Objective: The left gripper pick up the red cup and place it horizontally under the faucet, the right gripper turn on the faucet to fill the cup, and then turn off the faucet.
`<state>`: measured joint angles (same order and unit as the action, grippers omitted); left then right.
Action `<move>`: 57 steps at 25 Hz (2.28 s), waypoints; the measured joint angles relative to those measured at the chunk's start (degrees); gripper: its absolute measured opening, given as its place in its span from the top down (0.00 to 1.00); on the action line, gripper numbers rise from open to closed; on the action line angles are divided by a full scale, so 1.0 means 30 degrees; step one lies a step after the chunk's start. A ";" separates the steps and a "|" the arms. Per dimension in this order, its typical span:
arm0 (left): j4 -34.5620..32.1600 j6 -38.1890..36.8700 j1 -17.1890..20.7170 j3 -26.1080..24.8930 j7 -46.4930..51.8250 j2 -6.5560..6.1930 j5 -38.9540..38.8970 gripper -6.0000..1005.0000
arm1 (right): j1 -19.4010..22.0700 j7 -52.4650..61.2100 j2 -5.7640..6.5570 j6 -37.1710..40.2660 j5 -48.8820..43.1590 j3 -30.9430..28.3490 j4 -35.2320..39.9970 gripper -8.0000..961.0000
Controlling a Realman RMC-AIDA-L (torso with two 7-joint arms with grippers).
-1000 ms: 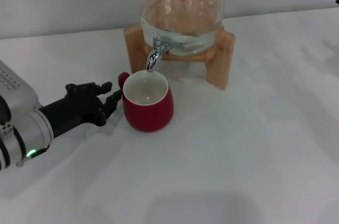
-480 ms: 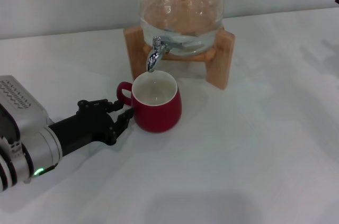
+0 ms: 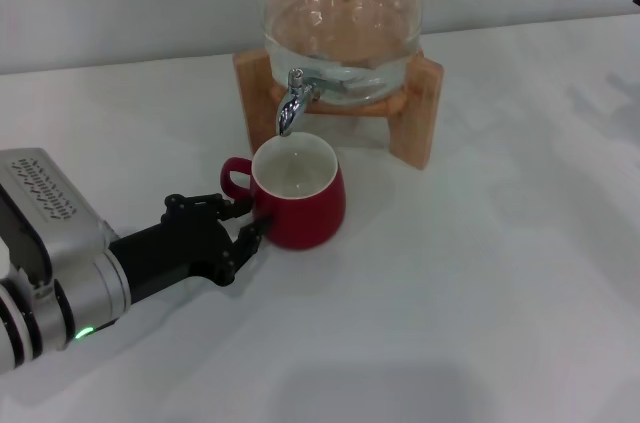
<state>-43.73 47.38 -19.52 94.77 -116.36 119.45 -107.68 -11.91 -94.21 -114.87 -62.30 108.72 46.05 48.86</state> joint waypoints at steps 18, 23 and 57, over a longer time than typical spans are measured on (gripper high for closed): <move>-0.1695 -0.0198 0.0513 0.1252 -0.0412 -0.0033 0.0007 0.71 | -0.0044 -0.0047 -0.0001 0.0051 0.0002 -0.0206 -0.0011 0.18; -0.1788 -0.0031 0.0503 0.1411 -0.0412 -0.0060 0.0018 0.71 | -0.0098 -0.0054 0.0000 0.0068 0.0000 -0.0263 -0.0024 0.18; -0.1620 -0.0386 -0.0945 0.2575 -0.0720 0.0006 0.0466 0.71 | -0.0392 -0.0060 0.0029 -0.0012 -0.0058 -0.0856 -0.0265 0.18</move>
<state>-48.59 46.23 -22.35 102.49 -118.52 119.47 -106.28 -13.09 -94.39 -114.79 -62.33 108.54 43.49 48.07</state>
